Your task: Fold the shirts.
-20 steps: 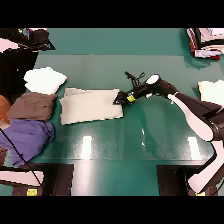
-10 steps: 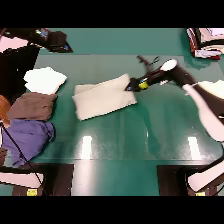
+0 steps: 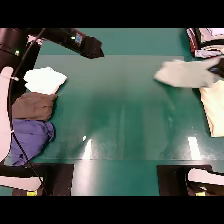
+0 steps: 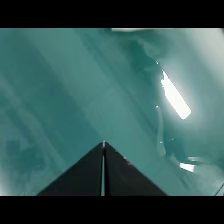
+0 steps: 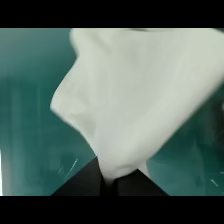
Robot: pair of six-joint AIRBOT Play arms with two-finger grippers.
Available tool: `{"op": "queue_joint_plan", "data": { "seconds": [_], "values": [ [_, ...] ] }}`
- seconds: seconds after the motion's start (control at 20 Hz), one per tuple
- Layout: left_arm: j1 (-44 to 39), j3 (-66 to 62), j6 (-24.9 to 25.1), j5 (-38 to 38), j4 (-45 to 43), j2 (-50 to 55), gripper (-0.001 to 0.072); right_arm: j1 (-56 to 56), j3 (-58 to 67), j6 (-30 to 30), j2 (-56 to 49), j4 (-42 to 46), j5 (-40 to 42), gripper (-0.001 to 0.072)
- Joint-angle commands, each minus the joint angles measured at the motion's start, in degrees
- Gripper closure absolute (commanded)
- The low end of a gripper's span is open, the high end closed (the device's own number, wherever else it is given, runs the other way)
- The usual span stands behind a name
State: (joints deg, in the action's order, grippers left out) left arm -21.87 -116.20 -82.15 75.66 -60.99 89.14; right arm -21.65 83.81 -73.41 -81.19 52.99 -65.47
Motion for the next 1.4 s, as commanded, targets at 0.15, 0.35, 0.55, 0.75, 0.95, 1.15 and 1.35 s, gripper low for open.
{"op": "queue_joint_plan", "data": {
  "seconds": [0.15,0.35,0.55,0.75,0.95,1.15,1.35],
  "values": [
    [-2.4,0.4,-0.4,-2.8,-0.4,0.2,0.0681,-14.8,-0.2,-0.1,-1.5,-0.1,1.4,0.0695],
    [-2.4,0.4,-0.3,-2.6,-0.4,0.2,0.0681,-14.4,6.0,-0.1,-3.5,-6.8,2.9,0.0695],
    [-2.4,0.4,-0.3,-2.6,-0.8,0.2,0.0681,-13.7,16.7,-0.1,-3.6,-6.8,0.7,0.0695],
    [-2.4,0.4,0.0,-2.2,-1.2,0.2,0.0681,-15.7,24.2,-0.5,-3.6,-4.7,-6.2,0.0695],
    [-2.4,0.4,0.1,-1.0,-1.9,0.2,0.0681,-18.8,19.4,-1.8,0.6,1.4,-10.0,0.0695],
    [-2.4,0.4,0.1,-0.5,-2.1,0.2,0.0681,-22.7,6.1,-1.8,7.3,9.0,-13.9,0.0694],
    [-2.4,0.4,0.2,-0.5,-2.7,0.2,0.0681,-27.7,-9.2,-1.8,14.3,17.6,-16.3,0.0681]
  ]
}}
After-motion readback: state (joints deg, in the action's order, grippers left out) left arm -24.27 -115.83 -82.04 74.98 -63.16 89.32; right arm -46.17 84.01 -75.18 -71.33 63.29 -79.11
